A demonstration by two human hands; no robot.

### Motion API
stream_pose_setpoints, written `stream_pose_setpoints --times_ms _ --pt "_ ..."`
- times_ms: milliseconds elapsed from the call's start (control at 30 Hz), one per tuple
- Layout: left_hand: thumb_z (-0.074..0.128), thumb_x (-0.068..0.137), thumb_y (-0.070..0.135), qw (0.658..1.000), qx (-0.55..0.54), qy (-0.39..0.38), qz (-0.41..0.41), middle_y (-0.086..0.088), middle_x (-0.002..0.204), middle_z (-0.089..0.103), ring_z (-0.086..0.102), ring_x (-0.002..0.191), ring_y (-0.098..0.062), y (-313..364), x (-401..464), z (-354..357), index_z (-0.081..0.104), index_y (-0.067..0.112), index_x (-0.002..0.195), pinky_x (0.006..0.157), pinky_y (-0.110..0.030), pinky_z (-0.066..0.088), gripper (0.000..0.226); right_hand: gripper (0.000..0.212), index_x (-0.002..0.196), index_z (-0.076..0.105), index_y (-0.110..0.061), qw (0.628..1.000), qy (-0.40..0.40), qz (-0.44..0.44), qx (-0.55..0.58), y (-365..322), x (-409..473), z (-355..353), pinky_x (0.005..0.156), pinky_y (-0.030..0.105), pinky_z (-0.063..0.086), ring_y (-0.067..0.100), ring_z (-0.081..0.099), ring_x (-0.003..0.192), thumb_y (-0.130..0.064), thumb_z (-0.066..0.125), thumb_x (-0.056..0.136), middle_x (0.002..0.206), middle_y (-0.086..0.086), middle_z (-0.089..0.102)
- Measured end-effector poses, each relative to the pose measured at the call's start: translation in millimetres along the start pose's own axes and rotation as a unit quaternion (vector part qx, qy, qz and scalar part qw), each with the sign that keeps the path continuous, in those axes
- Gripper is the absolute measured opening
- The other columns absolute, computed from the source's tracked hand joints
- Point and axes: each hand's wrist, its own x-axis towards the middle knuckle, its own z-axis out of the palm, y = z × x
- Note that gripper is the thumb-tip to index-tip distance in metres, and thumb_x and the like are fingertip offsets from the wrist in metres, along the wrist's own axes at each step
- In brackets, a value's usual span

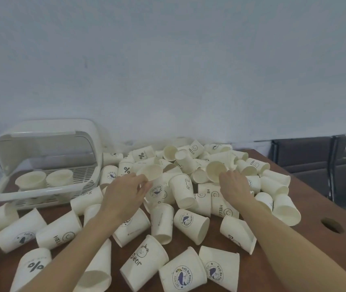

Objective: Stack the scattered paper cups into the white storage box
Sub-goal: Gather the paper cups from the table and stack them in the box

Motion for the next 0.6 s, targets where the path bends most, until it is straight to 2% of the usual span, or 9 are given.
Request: stream_pose_setpoints --times_ms 67,100,133,200,267,333,433,533,600 --pt "0.05 0.095 0.047 1.0 -0.002 0.005 -0.005 0.009 0.075 0.057 0.054 0.074 -0.018 -2.9 -0.6 -1.5 0.07 0.025 0.092 0.066 -0.03 0.032 0.03 0.019 0.075 0.051 -0.014 1.0 0.013 0.01 0.002 -1.2 -1.5 -5.9 0.068 0.028 0.034 0.023 0.058 0.091 0.004 0.052 0.081 0.088 0.002 0.064" --pt "0.049 0.095 0.047 1.0 -0.004 0.006 -0.008 0.009 0.074 0.056 0.053 0.073 -0.017 -4.4 -1.0 -2.7 0.069 0.025 0.092 0.065 -0.03 0.032 0.03 0.026 0.067 0.041 -0.015 1.0 0.023 0.014 0.007 -2.0 -1.3 -8.9 0.067 0.028 0.033 0.023 0.056 0.087 0.005 0.051 0.081 0.083 0.002 0.062" --pt "0.049 0.095 0.047 1.0 -0.005 0.006 -0.011 0.009 0.074 0.056 0.052 0.073 -0.016 -6.1 -1.6 -3.7 0.069 0.025 0.092 0.064 -0.03 0.032 0.03 0.034 0.062 0.031 -0.016 0.999 0.034 0.011 0.007 -3.4 -1.3 -12.8 0.067 0.029 0.031 0.024 0.053 0.081 0.006 0.05 0.08 0.077 0.001 0.058" --pt "0.049 0.095 0.046 1.0 0.001 0.004 -0.017 0.009 0.073 0.054 0.05 0.072 -0.015 -9.4 -3.2 -6.1 0.068 0.024 0.092 0.063 -0.03 0.032 0.029 0.04 0.06 0.023 -0.017 0.998 0.061 -0.003 0.009 -8.6 -2.7 -23.1 0.066 0.03 0.029 0.023 0.042 0.07 0.008 0.049 0.078 0.069 0.0 0.053" --pt "0.052 0.094 0.044 1.0 0.008 0.008 -0.022 0.008 0.074 0.054 0.051 0.072 -0.017 -12.7 -5.6 -8.9 0.067 0.022 0.091 0.063 -0.03 0.035 0.026 0.04 0.059 0.024 -0.016 0.995 0.094 -0.01 0.021 -17.3 -4.7 -33.4 0.062 0.031 0.027 0.023 0.038 0.064 0.01 0.05 0.076 0.058 0.001 0.044" --pt "0.053 0.093 0.043 0.999 0.013 0.017 -0.028 0.007 0.075 0.056 0.054 0.073 -0.02 -17.0 -8.2 -13.1 0.067 0.021 0.09 0.062 -0.031 0.038 0.026 0.033 0.061 0.035 -0.013 0.991 0.124 -0.017 0.045 -30.3 -7.0 -45.1 0.058 0.033 0.025 0.024 0.036 0.059 0.013 0.052 0.072 0.049 0.001 0.031" --pt "0.05 0.095 0.046 0.999 0.029 0.025 -0.034 0.006 0.076 0.058 0.055 0.072 -0.019 -26.6 -12.4 -21.9 0.065 0.021 0.088 0.063 -0.033 0.042 0.03 0.026 0.06 0.049 -0.009 0.98 0.181 -0.036 0.077 -57.5 -10.8 -59.5 0.053 0.031 0.024 0.025 0.034 0.05 0.014 0.061 0.06 0.045 0.008 0.047" --pt "0.049 0.095 0.046 0.997 0.039 0.035 -0.049 0.007 0.077 0.057 0.055 0.073 -0.018 -37.1 -17.0 -32.8 0.064 0.023 0.088 0.063 -0.032 0.042 0.028 0.025 0.059 0.051 -0.009 0.971 0.209 -0.049 0.105 -87.9 -14.2 -71.1 0.05 0.028 0.022 0.022 0.03 0.048 0.009 0.068 0.062 0.042 0.0 0.032" --pt "0.05 0.095 0.045 0.996 0.044 0.044 -0.06 0.006 0.076 0.056 0.055 0.073 -0.019 -44.8 -20.5 -40.6 0.063 0.023 0.087 0.063 -0.032 0.04 0.027 0.027 0.059 0.051 -0.011 0.965 0.23 -0.072 0.107 -109.0 -17.0 -76.9 0.049 0.026 0.021 0.02 0.029 0.047 0.005 0.073 0.062 0.041 -0.001 0.035"
